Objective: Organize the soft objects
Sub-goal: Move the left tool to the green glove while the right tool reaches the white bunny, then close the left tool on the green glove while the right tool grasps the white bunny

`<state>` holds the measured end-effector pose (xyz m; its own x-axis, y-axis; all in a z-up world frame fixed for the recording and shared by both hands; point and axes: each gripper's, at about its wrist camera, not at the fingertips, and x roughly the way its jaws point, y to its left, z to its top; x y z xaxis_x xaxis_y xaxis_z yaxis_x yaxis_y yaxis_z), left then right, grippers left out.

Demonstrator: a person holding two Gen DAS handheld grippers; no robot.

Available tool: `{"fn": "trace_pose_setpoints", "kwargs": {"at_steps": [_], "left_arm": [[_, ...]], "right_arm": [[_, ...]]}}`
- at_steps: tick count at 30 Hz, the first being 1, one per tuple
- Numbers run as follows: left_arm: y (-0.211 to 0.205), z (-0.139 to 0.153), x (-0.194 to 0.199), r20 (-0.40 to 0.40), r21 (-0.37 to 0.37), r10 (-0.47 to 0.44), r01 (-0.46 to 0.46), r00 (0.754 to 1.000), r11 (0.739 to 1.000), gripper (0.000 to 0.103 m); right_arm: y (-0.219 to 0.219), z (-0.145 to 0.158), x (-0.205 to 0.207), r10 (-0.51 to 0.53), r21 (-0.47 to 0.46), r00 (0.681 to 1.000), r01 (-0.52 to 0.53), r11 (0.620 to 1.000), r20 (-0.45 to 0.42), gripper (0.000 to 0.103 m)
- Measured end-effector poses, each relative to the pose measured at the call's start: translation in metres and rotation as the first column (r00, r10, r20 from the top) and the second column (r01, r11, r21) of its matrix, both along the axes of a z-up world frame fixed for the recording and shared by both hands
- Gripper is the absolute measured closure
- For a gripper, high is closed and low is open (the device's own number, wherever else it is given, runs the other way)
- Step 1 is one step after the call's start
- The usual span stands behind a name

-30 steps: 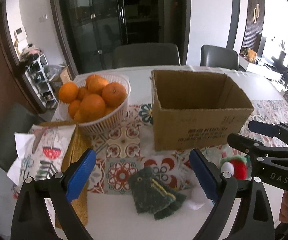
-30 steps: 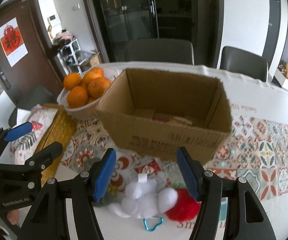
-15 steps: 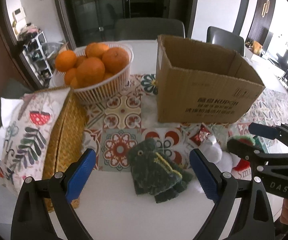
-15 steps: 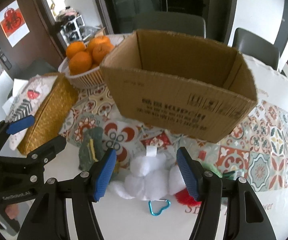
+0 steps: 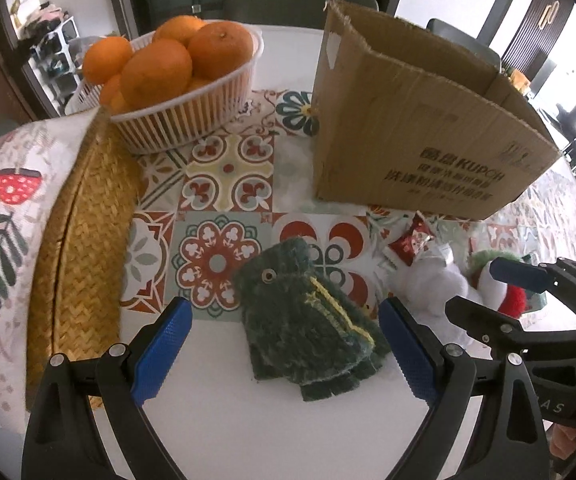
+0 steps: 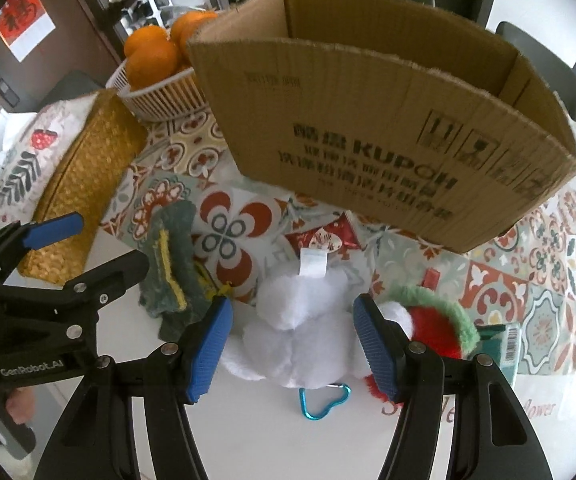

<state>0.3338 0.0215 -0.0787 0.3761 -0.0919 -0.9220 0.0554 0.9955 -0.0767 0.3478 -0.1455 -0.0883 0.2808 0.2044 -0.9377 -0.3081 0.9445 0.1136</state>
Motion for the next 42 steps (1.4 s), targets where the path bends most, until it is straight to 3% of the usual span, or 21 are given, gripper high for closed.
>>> {"fn": "trace_pose_setpoints", "kwargs": {"at_steps": [21, 30, 35, 42], "left_arm": [[0.000, -0.056, 0.028, -0.147, -0.080, 0.037, -0.049, 0.988, 0.996, 0.012], [-0.002, -0.063, 0.025, -0.160, -0.132, 0.013, -0.035, 0.987, 0.991, 0.037], [-0.002, -0.058, 0.017, -0.161, -0.173, -0.016, -0.012, 0.987, 0.985, 0.062], [-0.009, -0.044, 0.001, -0.117, -0.143, -0.050, 0.033, 0.992, 0.989, 0.076]], "right_arm": [[0.002, -0.044, 0.025, -0.011, -0.048, 0.999, 0.009, 0.999, -0.048, 0.042], [0.008, -0.043, 0.020, 0.010, -0.034, 0.999, -0.011, 0.999, -0.037, 0.054], [0.008, -0.041, 0.016, 0.006, -0.032, 1.000, -0.006, 0.999, -0.026, 0.056], [0.001, -0.029, 0.005, -0.009, -0.012, 1.000, 0.010, 1.000, 0.010, 0.058]]}}
